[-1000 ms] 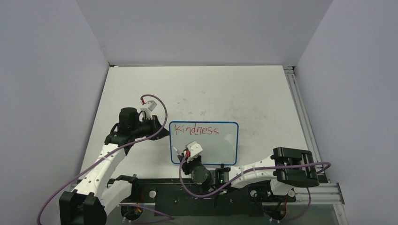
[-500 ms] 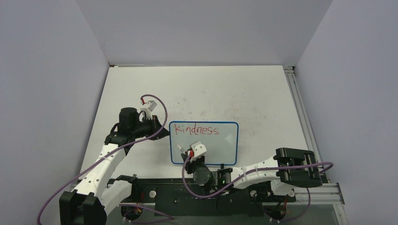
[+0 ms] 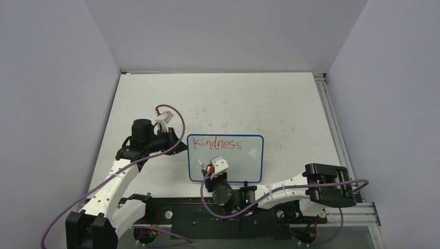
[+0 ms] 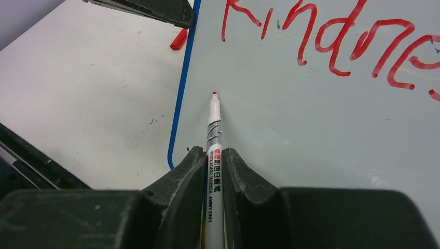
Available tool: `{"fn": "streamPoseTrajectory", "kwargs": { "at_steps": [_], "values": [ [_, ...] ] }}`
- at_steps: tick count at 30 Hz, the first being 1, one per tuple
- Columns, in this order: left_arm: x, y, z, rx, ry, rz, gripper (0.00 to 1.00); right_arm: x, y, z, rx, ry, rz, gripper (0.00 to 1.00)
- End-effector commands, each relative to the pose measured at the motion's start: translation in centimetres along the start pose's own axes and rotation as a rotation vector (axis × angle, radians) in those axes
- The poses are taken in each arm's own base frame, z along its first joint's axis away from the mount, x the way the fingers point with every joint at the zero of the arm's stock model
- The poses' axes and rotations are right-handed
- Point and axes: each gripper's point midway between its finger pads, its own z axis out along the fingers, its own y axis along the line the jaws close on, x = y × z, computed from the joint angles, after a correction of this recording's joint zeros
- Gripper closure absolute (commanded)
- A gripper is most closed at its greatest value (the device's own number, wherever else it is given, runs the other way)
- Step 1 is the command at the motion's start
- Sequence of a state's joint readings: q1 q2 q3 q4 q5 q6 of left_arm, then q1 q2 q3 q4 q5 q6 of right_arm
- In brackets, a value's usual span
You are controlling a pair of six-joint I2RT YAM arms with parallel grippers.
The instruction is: Write a sentence on the whiteboard
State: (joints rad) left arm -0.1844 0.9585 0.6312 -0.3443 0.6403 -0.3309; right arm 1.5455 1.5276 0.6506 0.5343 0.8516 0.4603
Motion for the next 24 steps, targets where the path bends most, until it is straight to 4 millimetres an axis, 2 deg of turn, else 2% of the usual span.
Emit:
{"fn": "streamPoseTrajectory", "kwargs": {
  "at_steps": [1,14,24],
  "values": [
    [-1.5,-1.3,-0.4,0.028,-0.034,0.039,1.00,-1.7,0.6,0.6,0.015,-0.031,0.055,0.95],
    [-1.6,-1.4,-0.4,0.031,-0.034,0.040,1.00,-1.0,2.2,1.6,-0.050,0.009,0.030,0.95],
    [-1.6,-1.3,-0.4,0.029,-0.036,0.040,1.00,0.0,1.7,1.0,-0.040,0.032,0.032,0.95]
  ]
}}
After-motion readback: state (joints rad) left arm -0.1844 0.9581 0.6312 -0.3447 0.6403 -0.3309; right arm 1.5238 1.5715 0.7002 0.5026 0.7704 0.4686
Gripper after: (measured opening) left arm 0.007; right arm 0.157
